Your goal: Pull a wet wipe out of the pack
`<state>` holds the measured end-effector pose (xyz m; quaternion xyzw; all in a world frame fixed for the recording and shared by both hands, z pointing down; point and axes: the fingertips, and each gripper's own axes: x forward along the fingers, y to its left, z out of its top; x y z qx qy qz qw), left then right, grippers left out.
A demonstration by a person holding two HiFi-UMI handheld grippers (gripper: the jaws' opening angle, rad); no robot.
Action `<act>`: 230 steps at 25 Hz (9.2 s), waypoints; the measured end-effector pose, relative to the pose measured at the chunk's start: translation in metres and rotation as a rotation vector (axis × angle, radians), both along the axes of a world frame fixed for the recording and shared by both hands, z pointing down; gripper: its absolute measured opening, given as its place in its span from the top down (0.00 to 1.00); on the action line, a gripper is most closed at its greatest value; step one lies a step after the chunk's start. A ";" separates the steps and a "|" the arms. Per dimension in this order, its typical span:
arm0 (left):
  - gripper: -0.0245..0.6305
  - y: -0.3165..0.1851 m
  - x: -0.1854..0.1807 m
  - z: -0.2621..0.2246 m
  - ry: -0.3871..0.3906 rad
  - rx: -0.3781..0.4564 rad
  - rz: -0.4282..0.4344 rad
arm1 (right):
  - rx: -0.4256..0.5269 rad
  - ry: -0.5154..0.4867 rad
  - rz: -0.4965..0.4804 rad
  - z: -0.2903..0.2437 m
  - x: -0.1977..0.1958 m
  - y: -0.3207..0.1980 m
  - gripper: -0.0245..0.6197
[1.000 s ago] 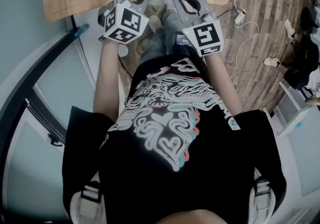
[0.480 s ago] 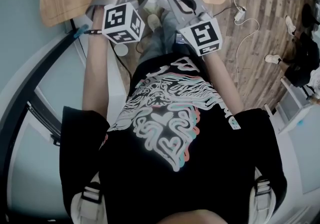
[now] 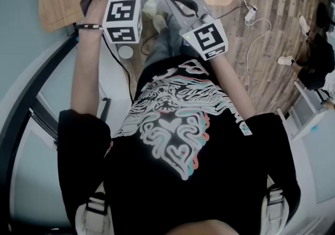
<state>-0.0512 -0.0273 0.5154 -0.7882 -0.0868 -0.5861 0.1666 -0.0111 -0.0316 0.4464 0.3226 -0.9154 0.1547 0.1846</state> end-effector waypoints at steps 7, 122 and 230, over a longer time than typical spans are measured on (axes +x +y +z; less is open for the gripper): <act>0.85 0.002 0.003 0.001 -0.069 -0.017 0.104 | -0.010 -0.033 -0.012 -0.006 0.006 -0.007 0.96; 0.98 -0.007 -0.011 -0.031 0.130 0.070 -0.391 | 0.034 0.278 -0.188 0.044 -0.040 -0.010 0.86; 0.98 -0.009 -0.103 -0.059 0.093 0.165 -0.613 | -0.009 0.316 -0.174 0.055 -0.043 -0.010 0.88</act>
